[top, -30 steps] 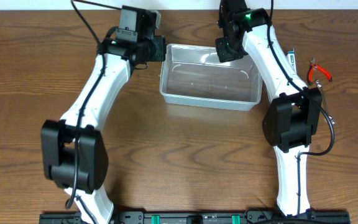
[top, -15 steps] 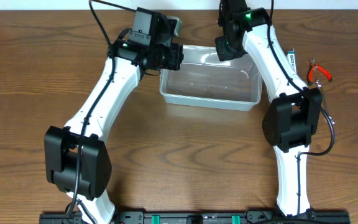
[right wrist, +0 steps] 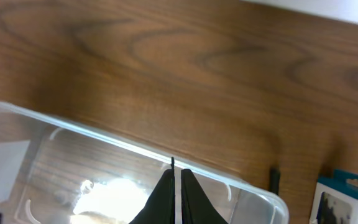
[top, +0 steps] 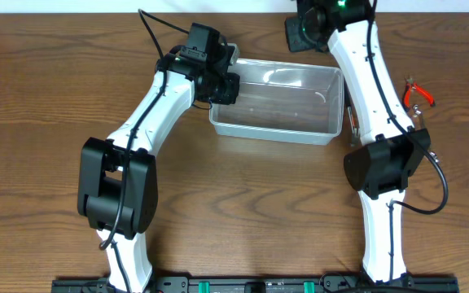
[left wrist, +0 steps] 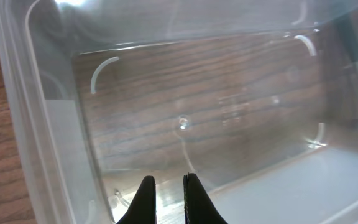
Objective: Pack container
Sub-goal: 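Push the container into final position, then release both grippers, then lift both grippers away from the container, then grasp the blue-and-white screwdriver box with the right gripper, then carry the box into the container and lower it with the right gripper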
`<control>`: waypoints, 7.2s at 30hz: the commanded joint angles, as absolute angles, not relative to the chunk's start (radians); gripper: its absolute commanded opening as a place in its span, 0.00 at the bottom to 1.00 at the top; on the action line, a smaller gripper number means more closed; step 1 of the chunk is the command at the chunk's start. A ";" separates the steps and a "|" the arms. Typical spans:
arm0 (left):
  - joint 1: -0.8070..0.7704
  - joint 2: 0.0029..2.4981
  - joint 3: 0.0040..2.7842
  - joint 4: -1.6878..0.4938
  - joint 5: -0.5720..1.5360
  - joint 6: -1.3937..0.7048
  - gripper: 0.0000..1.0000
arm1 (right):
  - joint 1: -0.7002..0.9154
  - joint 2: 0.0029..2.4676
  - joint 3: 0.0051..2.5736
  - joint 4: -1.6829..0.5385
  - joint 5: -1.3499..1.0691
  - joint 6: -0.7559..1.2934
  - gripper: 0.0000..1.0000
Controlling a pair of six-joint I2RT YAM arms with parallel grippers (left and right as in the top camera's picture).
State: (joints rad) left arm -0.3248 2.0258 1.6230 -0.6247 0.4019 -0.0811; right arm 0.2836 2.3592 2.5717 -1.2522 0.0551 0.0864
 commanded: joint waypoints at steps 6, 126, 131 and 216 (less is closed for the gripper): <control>-0.327 2.072 1.627 -0.609 0.346 -0.072 0.06 | 0.253 2.347 2.612 -1.287 0.052 0.081 0.06; -0.254 1.815 1.707 -0.643 0.057 -0.286 0.66 | 0.162 2.347 2.610 -1.376 0.030 0.047 0.84; -0.145 1.749 1.707 -0.639 -0.107 -0.208 0.85 | 0.065 2.347 2.610 -1.454 0.030 0.046 0.85; 0.067 1.792 1.706 -0.699 -0.106 -0.168 0.98 | 0.211 2.321 2.768 -1.426 -0.265 -0.310 0.01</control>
State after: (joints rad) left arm 0.0647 1.7786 1.7004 -0.6987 -0.0898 -0.1818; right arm 0.1566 2.3451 2.7499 -1.4055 -0.2134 -0.2520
